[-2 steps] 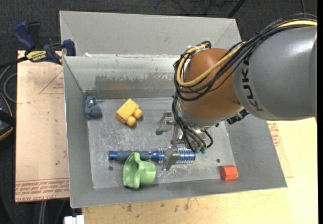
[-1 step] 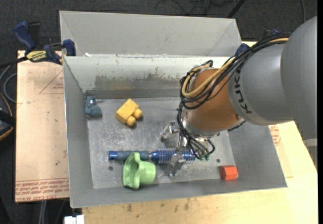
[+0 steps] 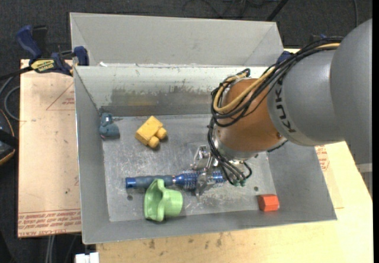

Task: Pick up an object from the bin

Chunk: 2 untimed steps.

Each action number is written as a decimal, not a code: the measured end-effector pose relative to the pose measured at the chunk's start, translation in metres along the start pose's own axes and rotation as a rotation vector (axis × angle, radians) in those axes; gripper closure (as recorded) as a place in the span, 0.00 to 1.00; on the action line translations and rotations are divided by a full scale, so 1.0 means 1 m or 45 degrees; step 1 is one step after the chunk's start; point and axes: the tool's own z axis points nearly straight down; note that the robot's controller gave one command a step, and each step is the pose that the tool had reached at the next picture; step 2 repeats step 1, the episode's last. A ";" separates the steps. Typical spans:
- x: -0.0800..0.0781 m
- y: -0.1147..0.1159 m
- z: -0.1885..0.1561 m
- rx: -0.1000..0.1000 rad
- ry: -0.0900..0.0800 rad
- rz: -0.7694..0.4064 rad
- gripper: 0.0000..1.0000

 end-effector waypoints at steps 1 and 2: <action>0.014 0.010 -0.129 0.003 0.007 -0.027 1.00; 0.014 0.010 -0.129 0.003 0.007 -0.027 1.00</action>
Offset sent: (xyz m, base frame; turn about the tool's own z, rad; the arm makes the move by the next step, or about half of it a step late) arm -0.0174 0.0076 0.1254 -0.0228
